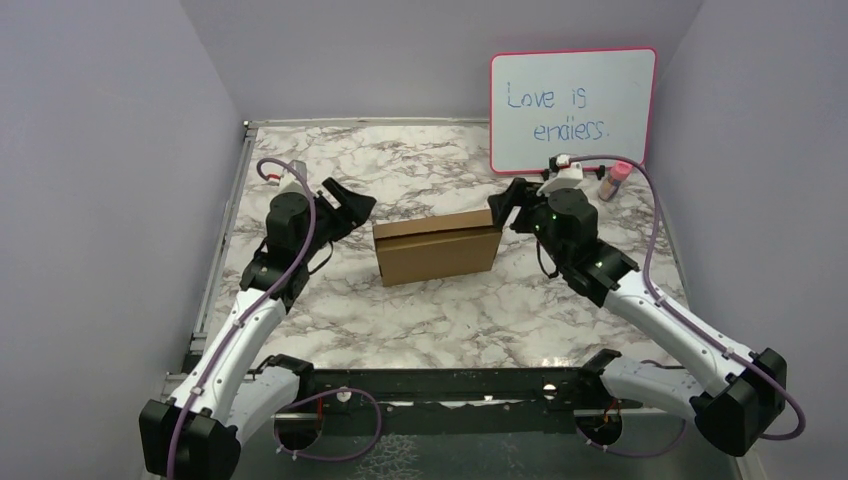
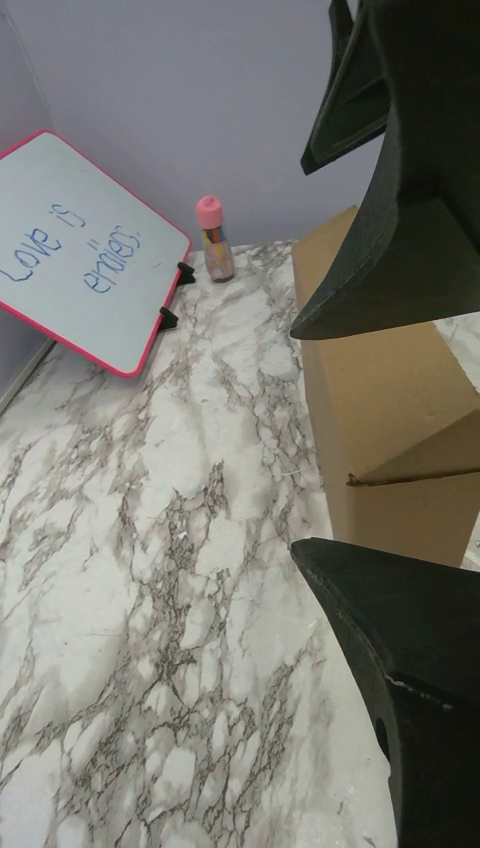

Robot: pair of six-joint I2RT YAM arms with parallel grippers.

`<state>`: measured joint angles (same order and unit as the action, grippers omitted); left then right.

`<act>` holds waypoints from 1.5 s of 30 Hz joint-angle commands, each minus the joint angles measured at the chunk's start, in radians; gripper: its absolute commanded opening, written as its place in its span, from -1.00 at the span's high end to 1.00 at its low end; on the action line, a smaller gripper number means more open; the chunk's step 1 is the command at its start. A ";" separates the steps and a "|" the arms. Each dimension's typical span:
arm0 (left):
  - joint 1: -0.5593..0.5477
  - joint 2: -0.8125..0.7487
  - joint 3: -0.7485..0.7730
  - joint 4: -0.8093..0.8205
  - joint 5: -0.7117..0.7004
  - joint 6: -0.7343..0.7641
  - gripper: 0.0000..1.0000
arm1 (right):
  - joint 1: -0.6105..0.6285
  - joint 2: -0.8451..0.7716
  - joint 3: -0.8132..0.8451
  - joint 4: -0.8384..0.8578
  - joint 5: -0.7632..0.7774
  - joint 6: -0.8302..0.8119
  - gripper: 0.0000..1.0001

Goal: Fold the paper box

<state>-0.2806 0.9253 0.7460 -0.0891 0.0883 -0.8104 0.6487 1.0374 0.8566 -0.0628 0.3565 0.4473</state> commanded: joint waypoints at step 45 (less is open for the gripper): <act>0.011 -0.013 -0.369 0.111 0.226 -0.031 0.11 | -0.450 0.228 -0.407 0.425 -0.967 0.280 0.19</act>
<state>-0.2623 0.8635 0.4404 0.1864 0.3645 -0.9062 0.2092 1.1980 0.5362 0.4576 -0.5926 0.7631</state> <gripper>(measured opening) 0.454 0.447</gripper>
